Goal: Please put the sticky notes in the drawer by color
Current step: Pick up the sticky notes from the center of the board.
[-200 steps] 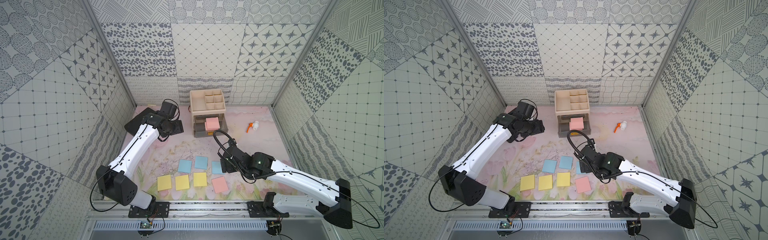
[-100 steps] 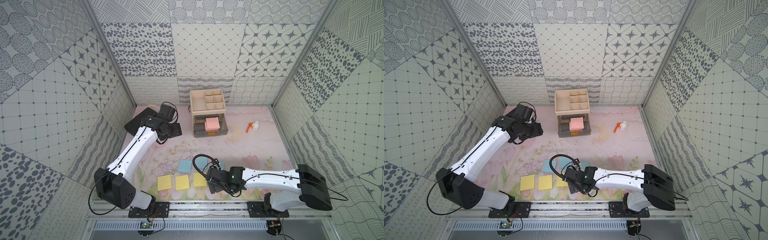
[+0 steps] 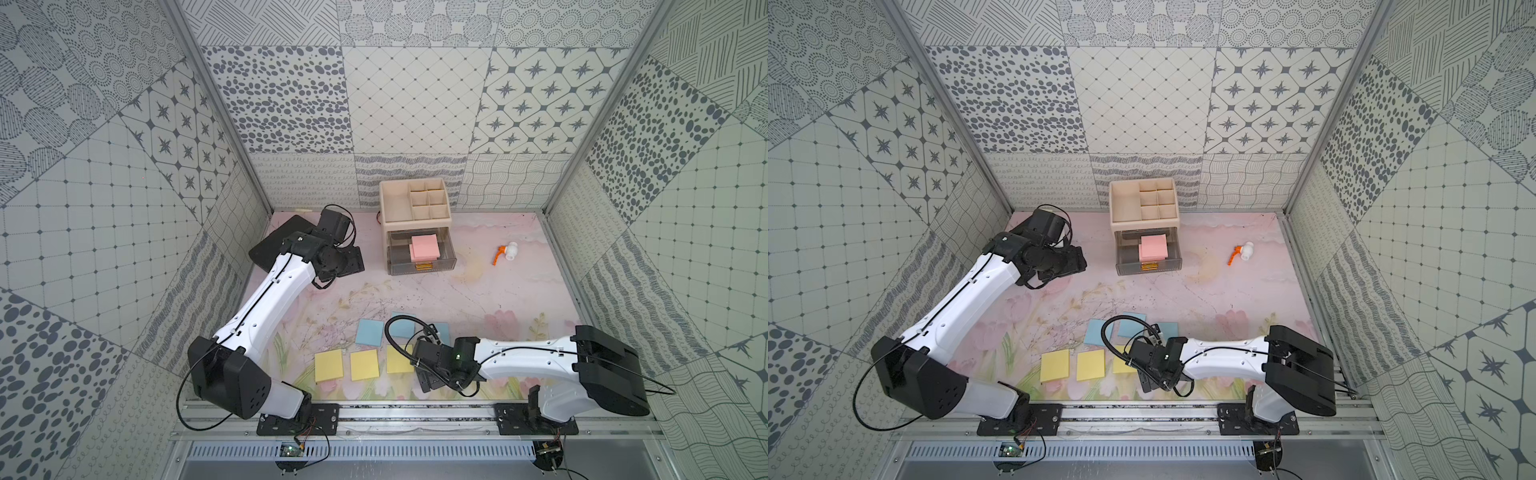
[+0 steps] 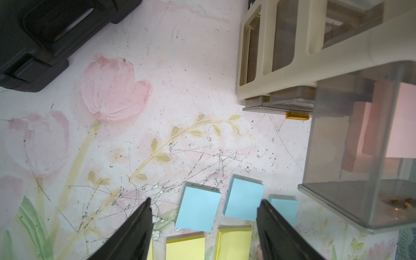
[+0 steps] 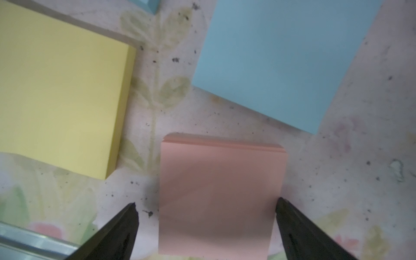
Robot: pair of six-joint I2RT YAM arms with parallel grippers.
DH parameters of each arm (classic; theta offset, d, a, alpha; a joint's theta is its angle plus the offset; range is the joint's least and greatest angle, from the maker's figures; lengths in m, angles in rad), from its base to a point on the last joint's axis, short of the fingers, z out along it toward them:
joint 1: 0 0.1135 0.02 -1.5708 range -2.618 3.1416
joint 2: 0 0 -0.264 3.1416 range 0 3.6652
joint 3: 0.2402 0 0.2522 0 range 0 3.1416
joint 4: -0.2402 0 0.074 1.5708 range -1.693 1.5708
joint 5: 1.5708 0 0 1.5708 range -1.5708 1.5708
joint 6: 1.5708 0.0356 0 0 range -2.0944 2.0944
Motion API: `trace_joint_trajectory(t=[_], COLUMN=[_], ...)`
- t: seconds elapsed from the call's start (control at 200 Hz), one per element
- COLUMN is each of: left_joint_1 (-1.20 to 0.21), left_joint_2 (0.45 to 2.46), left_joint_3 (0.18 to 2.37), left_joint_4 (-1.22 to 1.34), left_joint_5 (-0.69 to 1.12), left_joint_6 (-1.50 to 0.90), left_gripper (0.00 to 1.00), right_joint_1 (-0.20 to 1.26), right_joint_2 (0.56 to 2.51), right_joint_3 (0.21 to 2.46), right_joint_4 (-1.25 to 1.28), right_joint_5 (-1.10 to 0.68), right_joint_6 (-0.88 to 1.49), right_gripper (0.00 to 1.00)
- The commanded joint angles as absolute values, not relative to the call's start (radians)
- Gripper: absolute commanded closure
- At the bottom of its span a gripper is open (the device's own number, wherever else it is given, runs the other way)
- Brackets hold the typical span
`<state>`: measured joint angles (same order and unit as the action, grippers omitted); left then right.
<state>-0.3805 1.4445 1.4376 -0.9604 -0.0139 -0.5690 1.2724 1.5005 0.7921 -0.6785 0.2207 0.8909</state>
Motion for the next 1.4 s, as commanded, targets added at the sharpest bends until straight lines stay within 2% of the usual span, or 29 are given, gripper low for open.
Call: trace_joint_trajectory(t=[0.0, 0.395, 0.525, 0.7, 1.231, 1.396], left_joint_1=[-0.369, -0.37, -0.369, -0.368, -0.359, -0.358], left_joint_2=[1.44, 1.441, 1.438, 1.433, 1.411, 1.411], left_joint_3=[1.437, 1.426, 1.42, 1.415, 1.419, 1.409], left_joint_4=[-0.971, -0.965, -0.964, -0.959, -0.946, -0.938], left_joint_5=[-0.011, -0.016, -0.016, -0.016, -0.015, -0.005], left_joint_6=[-0.574, -0.574, -0.573, -0.575, -0.584, -0.589], left_gripper=[0.24, 0.25, 0.25, 0.25, 0.25, 0.25], right_joint_1=[1.262, 1.237, 1.239, 1.239, 1.235, 1.222], right_joint_2=[1.528, 1.554, 1.557, 1.502, 1.353, 1.308], right_joint_3=[0.786, 0.754, 0.765, 0.79, 0.977, 0.989], right_joint_4=[-0.655, -0.609, -0.625, -0.676, -0.906, -0.916], right_joint_5=[0.224, 0.199, 0.2, 0.227, 0.327, 0.309], right_joint_6=[0.913, 0.909, 0.91, 0.901, 0.861, 0.854], right_gripper=[0.01, 0.0, 0.08, 0.14, 0.16, 0.17])
